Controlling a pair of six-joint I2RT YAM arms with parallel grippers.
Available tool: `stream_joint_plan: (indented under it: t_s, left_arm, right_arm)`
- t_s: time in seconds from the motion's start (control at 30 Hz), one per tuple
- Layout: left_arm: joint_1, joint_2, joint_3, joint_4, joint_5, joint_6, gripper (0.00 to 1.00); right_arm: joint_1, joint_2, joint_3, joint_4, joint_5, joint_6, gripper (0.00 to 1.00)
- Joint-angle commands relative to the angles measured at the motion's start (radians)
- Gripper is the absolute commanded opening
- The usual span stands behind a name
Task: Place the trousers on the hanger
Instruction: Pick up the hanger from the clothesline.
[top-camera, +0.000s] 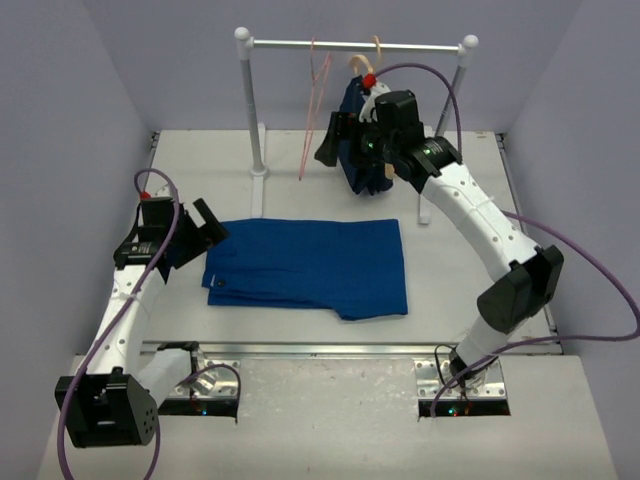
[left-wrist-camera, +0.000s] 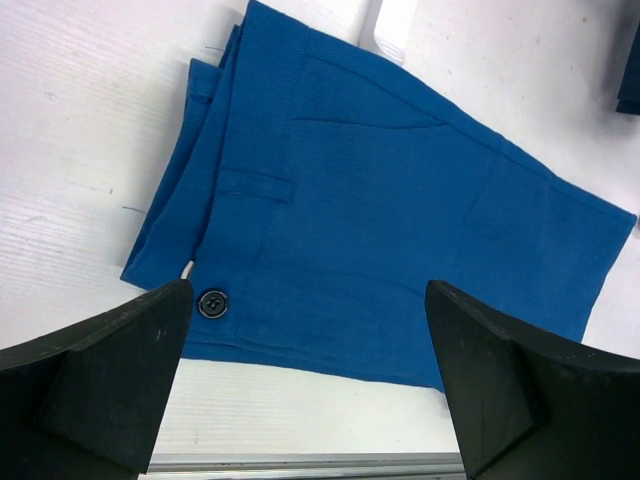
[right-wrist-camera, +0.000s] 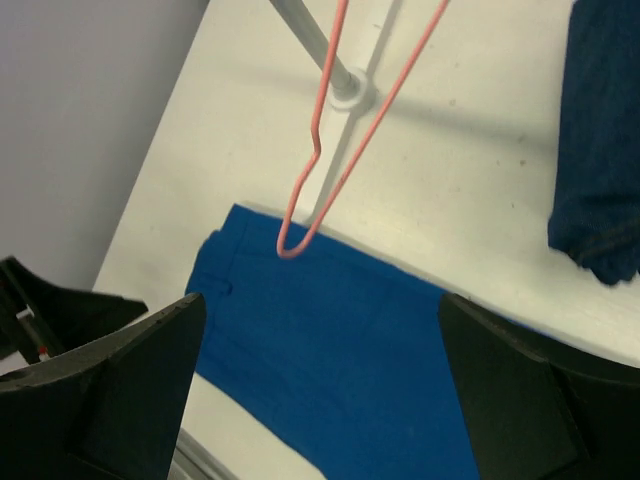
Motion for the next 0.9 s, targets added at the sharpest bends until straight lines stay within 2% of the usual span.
stream_joint_plan:
  t_s: [0.0, 0.23, 0.37, 0.47, 0.53, 0.67, 0.87]
  left_arm:
    - [-0.006, 0.018, 0.019, 0.056, 0.066, 0.03, 1.0]
    - [-0.006, 0.027, -0.002, 0.078, 0.077, 0.03, 1.0]
    - [-0.006, 0.018, -0.008, 0.084, 0.099, 0.033, 1.0]
    - [-0.007, 0.01, -0.011, 0.089, 0.107, 0.035, 1.0]
    - [-0.006, 0.01, -0.012, 0.092, 0.112, 0.035, 1.0]
    - [-0.007, 0.011, -0.013, 0.096, 0.121, 0.037, 1.0]
    - [-0.008, 0.008, -0.018, 0.1, 0.129, 0.037, 1.0]
  right_arm:
    - [0.046, 0.151, 0.185, -0.015, 0.102, -0.019, 0.99]
    - [0.109, 0.333, 0.379, -0.056, 0.287, 0.027, 0.99]
    - [0.129, 0.394, 0.387, -0.011, 0.379, 0.034, 0.96]
    - [0.13, 0.404, 0.377, -0.004, 0.434, 0.058, 0.9]
    - [0.13, 0.39, 0.341, -0.002, 0.475, 0.074, 0.8]
    - [0.136, 0.327, 0.229, 0.059, 0.526, 0.066, 0.49]
    - [0.142, 0.272, 0.149, 0.119, 0.531, 0.045, 0.25]
